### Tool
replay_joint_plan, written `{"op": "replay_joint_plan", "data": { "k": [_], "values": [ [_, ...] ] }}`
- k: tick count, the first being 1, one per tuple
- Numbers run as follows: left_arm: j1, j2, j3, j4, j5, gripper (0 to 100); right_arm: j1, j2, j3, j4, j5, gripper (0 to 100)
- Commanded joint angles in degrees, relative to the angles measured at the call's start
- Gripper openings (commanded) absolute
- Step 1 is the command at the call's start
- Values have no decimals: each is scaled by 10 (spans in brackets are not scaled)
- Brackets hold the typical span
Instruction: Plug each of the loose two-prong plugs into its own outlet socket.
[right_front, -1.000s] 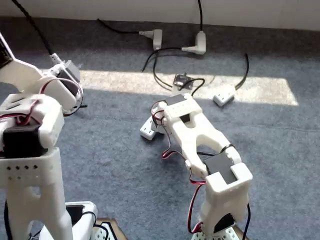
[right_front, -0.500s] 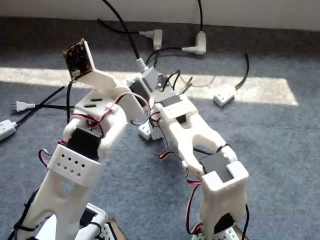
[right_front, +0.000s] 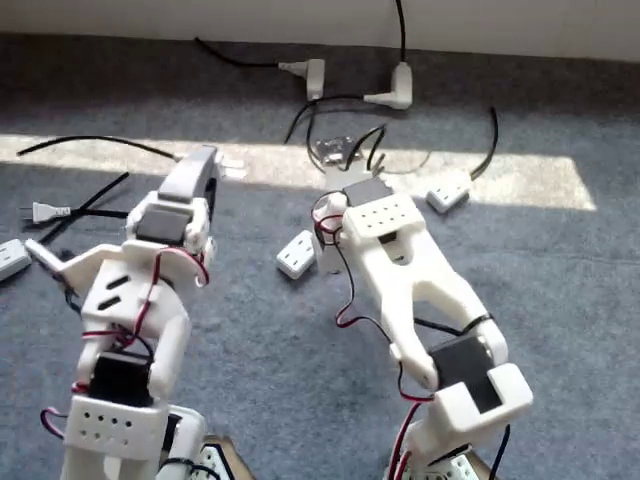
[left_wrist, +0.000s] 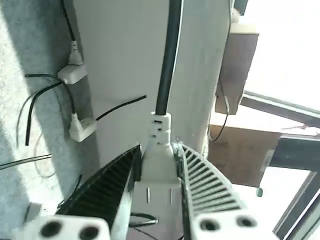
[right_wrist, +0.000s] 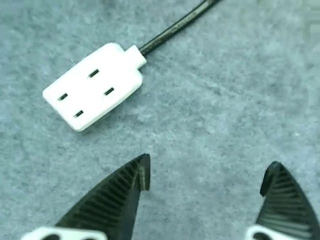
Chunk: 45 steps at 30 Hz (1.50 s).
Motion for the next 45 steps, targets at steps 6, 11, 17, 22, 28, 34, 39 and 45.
{"op": "replay_joint_plan", "data": {
  "k": [6,11,17,22,28,34,39,45],
  "values": [
    [-2,-223,197,-164,39,8,7,-203,-11,34,7,343],
    [41,-246,218,-164,38,8,0,-329,-11,29,4,343],
    [42,-248,218,-164,38,8,-18,-413,25,29,7,286],
    [43,-248,218,-164,38,8,-85,-437,95,-27,8,60],
    [86,-245,220,-164,36,8,-192,-482,132,-58,6,5],
    [138,-249,233,-164,-20,8,-210,-521,130,-89,6,6],
    [149,-250,236,-164,-23,8,-204,-520,113,-101,7,6],
    [148,-250,236,-164,-24,8,-110,-463,51,-100,50,6]
  ]
}}
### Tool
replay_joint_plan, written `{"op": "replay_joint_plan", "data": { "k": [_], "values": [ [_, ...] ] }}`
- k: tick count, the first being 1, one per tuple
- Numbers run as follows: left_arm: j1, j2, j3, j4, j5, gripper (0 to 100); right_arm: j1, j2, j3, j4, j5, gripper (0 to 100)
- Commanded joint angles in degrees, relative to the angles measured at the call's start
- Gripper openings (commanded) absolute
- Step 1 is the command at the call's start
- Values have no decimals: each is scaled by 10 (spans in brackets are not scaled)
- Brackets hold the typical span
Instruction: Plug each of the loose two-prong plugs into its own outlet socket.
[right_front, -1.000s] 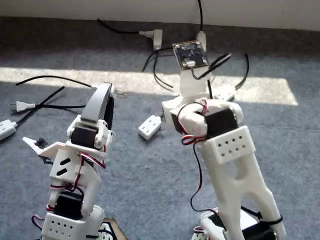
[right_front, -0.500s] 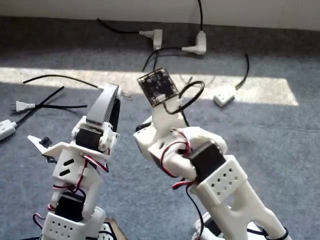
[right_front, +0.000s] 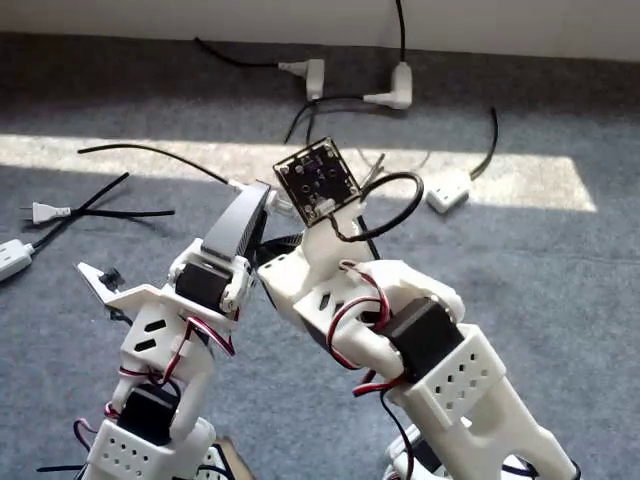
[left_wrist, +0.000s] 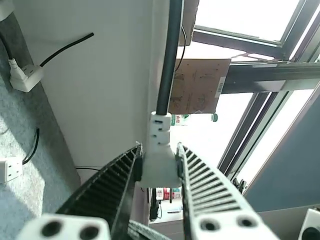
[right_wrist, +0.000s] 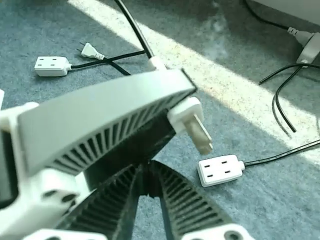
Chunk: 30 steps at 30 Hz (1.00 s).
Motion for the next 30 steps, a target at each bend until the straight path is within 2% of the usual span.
{"op": "replay_joint_plan", "data": {
  "k": [1,5,17,30],
  "values": [
    [11,-7,-1,-13,-16,8,66,32,-71,-14,57,6],
    [13,-7,0,-14,-69,8,109,81,-119,-14,86,6],
    [22,-7,0,-14,-72,8,187,197,-254,-7,88,6],
    [7,-7,0,-15,-73,8,194,197,-328,285,89,6]
  ]
}}
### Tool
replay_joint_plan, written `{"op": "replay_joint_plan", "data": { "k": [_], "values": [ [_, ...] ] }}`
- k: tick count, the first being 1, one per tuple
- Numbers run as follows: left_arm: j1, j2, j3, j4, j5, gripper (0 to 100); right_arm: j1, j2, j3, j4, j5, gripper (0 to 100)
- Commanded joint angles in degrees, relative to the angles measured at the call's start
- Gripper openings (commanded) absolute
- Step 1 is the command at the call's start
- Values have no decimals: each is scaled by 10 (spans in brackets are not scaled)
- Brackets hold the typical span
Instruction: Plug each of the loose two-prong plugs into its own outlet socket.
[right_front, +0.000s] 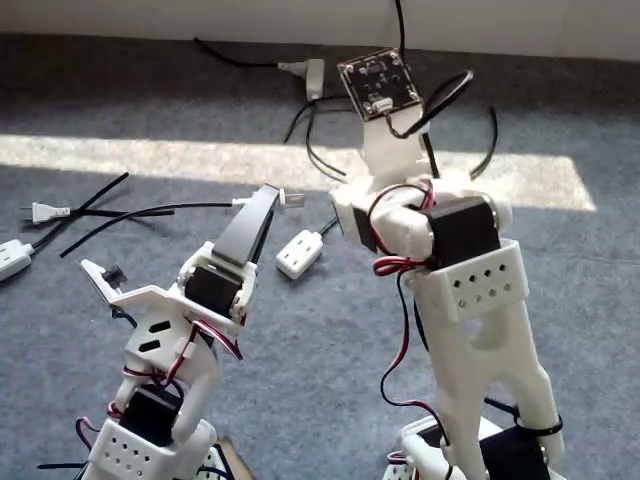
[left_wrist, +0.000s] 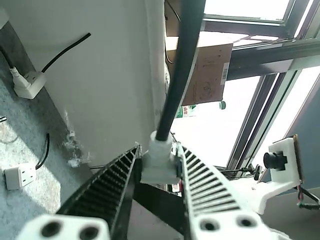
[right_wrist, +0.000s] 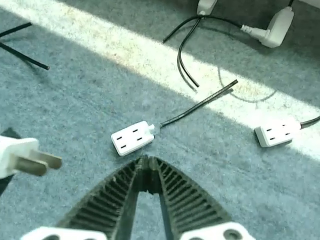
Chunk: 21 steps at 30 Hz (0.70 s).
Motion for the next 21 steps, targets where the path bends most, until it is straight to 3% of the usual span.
{"op": "replay_joint_plan", "data": {
  "k": [1,10,18,21],
  "values": [
    [-6,-7,-3,-8,-6,8,-6,-3,-54,59,7,6],
    [2,-7,-3,-7,-6,8,-157,4,-73,84,4,6],
    [3,-7,-2,-6,-6,8,-108,5,-72,-33,11,6],
    [3,-7,-2,-6,-6,8,-73,5,-70,-86,62,6]
  ]
}}
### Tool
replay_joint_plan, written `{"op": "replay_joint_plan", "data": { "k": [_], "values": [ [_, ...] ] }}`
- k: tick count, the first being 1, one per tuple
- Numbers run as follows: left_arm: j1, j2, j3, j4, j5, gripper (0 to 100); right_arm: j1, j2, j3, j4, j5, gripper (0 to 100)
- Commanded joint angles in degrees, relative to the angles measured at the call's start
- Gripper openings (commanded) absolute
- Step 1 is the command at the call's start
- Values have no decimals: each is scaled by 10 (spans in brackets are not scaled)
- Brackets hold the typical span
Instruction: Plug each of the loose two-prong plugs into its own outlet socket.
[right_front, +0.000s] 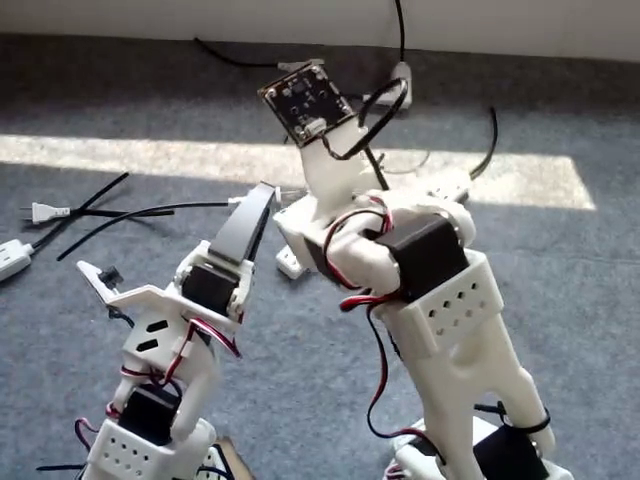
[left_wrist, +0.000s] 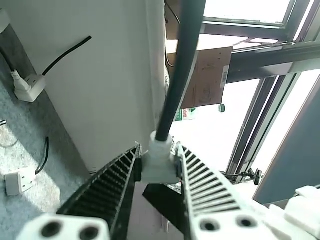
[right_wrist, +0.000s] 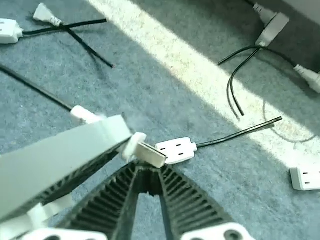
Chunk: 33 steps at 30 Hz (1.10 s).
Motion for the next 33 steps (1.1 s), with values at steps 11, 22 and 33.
{"op": "replay_joint_plan", "data": {
  "k": [11,22,33],
  "values": [
    [28,-7,10,-8,-24,8,56,-4,-1,-73,59,6],
    [23,-7,7,-9,-46,8,71,-9,7,103,59,6],
    [28,-7,7,-9,-46,8,-9,-3,10,100,47,6]
  ]
}}
